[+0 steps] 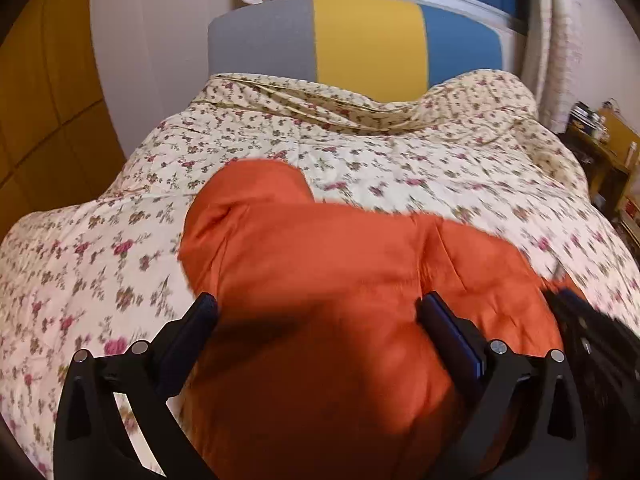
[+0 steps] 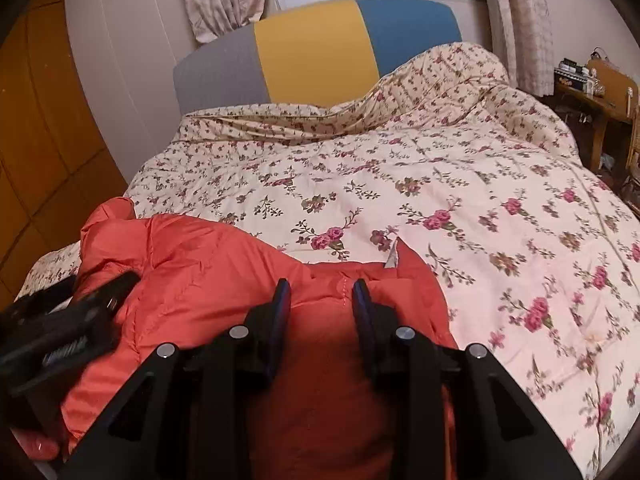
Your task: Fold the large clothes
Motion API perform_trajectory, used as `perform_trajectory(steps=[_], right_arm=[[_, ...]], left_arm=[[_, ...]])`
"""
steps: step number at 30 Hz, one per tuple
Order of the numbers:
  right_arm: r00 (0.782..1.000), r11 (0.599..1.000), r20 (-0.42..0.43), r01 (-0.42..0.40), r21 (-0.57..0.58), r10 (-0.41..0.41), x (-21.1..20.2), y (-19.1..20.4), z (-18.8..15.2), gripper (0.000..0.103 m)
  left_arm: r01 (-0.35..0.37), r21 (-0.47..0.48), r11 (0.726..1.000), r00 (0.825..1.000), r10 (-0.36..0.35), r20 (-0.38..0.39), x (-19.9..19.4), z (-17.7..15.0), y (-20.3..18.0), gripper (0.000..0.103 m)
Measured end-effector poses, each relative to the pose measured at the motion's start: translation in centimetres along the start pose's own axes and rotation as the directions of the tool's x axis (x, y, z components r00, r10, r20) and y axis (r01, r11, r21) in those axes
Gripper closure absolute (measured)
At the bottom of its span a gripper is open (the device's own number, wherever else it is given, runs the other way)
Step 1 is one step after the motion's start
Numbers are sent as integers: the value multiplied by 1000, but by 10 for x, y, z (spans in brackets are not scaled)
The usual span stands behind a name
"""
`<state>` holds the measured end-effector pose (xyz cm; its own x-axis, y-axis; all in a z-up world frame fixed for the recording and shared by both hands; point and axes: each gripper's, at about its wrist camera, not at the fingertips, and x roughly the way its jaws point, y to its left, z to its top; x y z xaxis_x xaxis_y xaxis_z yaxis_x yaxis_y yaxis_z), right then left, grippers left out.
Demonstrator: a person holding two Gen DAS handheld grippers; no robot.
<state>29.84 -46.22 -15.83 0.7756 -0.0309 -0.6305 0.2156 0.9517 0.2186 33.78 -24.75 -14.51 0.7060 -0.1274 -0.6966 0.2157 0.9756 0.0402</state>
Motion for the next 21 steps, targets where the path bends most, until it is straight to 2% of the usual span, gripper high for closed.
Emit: perform_trajectory(steps=[2, 3, 4, 6, 9, 11, 14, 17, 20, 21], right_arm=[[999, 1000, 42, 27, -12, -26, -21, 6, -8, 60], [998, 1000, 59, 28, -12, -27, -29, 7, -11, 47], [997, 1000, 80, 21, -11, -20, -38, 8, -18, 44], [996, 1000, 93, 20, -12, -19, -46, 7, -29, 44], [995, 999, 98, 15, 29, -18, -43, -6, -38, 43], [998, 998, 65, 11, 69, -15, -36, -13, -36, 36], [999, 994, 46, -14, 106, 9, -38, -22, -34, 28], [999, 989, 36, -30, 141, 25, -54, -29, -39, 25], [998, 982, 30, -65, 175, 60, -76, -34, -49, 22], [997, 980, 25, -73, 185, 69, -81, -35, -51, 18]], left_arm=[[42, -24, 999, 999, -42, -11, -16, -10, 4, 3], [86, -49, 995, 996, -87, -11, -27, -19, 7, 3], [116, -69, 991, 993, -116, 2, -37, -27, 10, 3], [132, -82, 988, 990, -127, 54, -50, -47, 9, 3], [92, -18, 996, 983, -88, 160, -57, -67, -5, 3], [66, 4, 998, 980, -65, 186, -55, -71, -11, 3], [79, 0, 997, 983, -78, 165, -52, -66, -7, 3], [164, -2, 986, 980, -163, 111, -58, -64, 8, 3], [266, -38, 963, 963, -265, 42, -67, -62, 33, 3], [279, -63, 958, 960, -278, 31, -69, -63, 40, 3]])
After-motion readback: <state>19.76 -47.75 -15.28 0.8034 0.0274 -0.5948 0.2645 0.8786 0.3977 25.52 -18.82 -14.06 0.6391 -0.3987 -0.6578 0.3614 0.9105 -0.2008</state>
